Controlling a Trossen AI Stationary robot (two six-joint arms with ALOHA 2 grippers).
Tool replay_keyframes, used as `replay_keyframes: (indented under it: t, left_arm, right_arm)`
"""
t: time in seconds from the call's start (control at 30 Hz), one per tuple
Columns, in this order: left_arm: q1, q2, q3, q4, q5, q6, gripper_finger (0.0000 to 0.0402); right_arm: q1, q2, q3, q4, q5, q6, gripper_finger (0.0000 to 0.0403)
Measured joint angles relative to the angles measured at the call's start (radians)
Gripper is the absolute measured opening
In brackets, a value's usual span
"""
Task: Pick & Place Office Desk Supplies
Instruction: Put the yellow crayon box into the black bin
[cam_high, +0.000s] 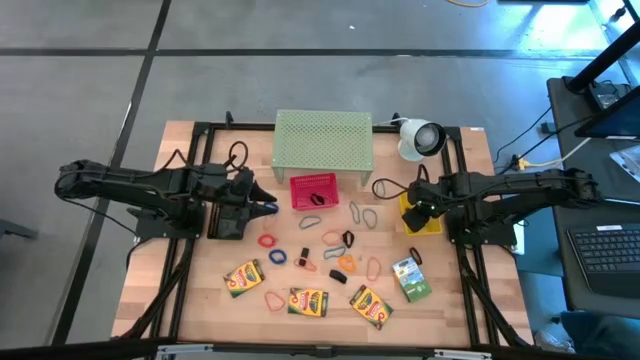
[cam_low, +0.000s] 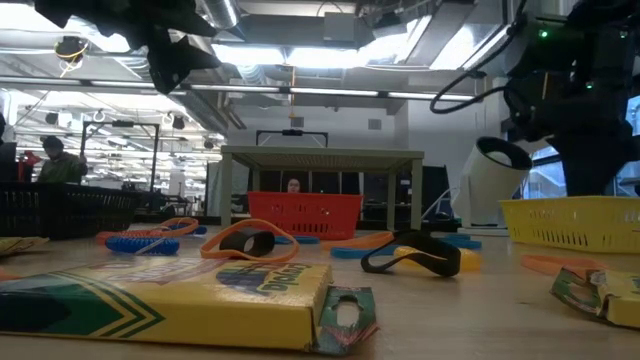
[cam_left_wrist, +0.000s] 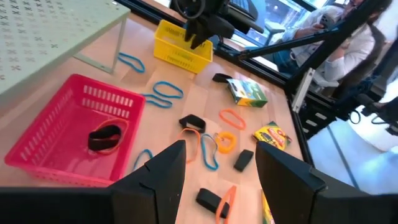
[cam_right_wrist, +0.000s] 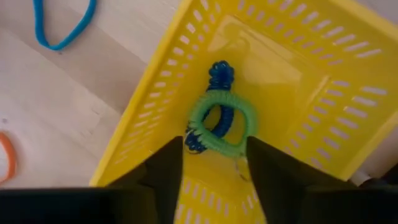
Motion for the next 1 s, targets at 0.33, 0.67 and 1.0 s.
replay_keyframes:
  t: [0.33,0.67,1.0]
  left_arm:
    - [-0.015,0.025,0.028,-0.115,0.244,0.083,0.0191]
    - [-0.121,0.270,0.281,-0.658,0.121,0.464,0.0191]
    - [-0.162,0.507,0.304,-0.687,0.223,0.684,0.0191]
  right_arm:
    - [0.000,0.000,0.028,0.002,0.083,0.015,0.0237]
    - [0.001,0.000,0.109,0.001,0.157,-0.004,0.0202]
    - [0.002,0.000,0.143,0.003,0.191,-0.021,0.0180]
